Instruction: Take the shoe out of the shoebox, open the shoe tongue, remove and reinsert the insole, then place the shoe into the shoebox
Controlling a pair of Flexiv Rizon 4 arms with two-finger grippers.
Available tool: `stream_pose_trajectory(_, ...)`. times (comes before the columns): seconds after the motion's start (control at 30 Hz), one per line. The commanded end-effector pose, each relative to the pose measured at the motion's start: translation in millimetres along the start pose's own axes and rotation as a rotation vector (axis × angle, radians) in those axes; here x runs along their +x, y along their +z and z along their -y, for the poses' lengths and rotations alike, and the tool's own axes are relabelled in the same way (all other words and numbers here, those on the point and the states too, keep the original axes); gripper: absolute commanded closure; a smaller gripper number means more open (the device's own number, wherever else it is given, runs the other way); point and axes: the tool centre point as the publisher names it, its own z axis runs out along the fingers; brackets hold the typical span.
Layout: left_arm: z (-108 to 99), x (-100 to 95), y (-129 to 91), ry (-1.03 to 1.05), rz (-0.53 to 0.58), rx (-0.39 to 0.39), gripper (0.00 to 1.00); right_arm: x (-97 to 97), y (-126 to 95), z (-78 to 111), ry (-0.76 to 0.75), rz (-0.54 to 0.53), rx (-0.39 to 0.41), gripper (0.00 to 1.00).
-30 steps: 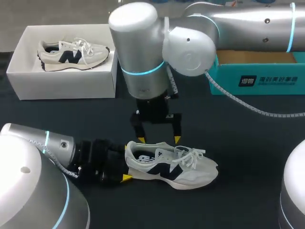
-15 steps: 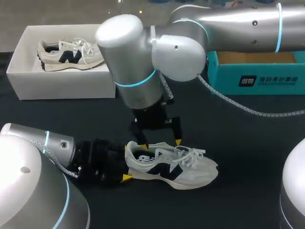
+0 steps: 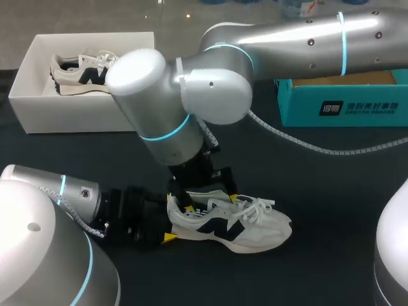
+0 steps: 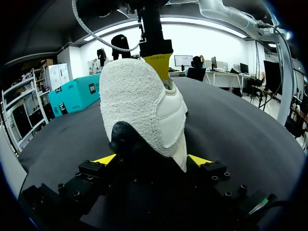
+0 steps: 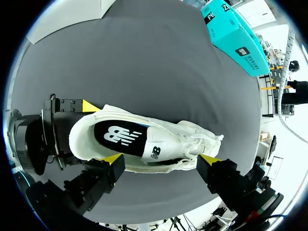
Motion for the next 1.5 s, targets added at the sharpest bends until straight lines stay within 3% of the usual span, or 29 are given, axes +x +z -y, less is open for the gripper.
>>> stream_pose_trajectory(0.03,-2,1.9,1,0.000,-0.001,-0.004,1.00,11.3,10,6.2,0.221,0.109,0.002,0.00)
stream_pose_trajectory(0.5,-2,1.9,1,0.000,-0.001,-0.004,1.00,7.3,27,10.9,0.307,0.143,0.011,0.00)
stream_pose_trajectory(0.93,-2,1.9,1,0.000,-0.001,-0.004,1.00,2.4,31,19.5,0.390,0.103,-0.060,0.00)
stream_pose_trajectory(1.27,-2,1.9,1,0.000,-0.001,-0.004,1.00,-8.7,32,10.5,0.418,0.091,-0.058,0.02)
stream_pose_trajectory(1.33,-2,1.9,1,0.000,-0.001,-0.004,1.00,-12.8,32,8.3,0.421,0.091,-0.058,0.27)
stream_pose_trajectory(1.37,-2,1.9,1,0.000,-0.001,-0.004,1.00,-14.0,32,7.4,0.423,0.091,-0.059,0.52)
stream_pose_trajectory(1.5,-2,1.9,1,0.000,-0.001,-0.004,1.00,-19.9,34,3.6,0.431,0.087,-0.063,0.87)
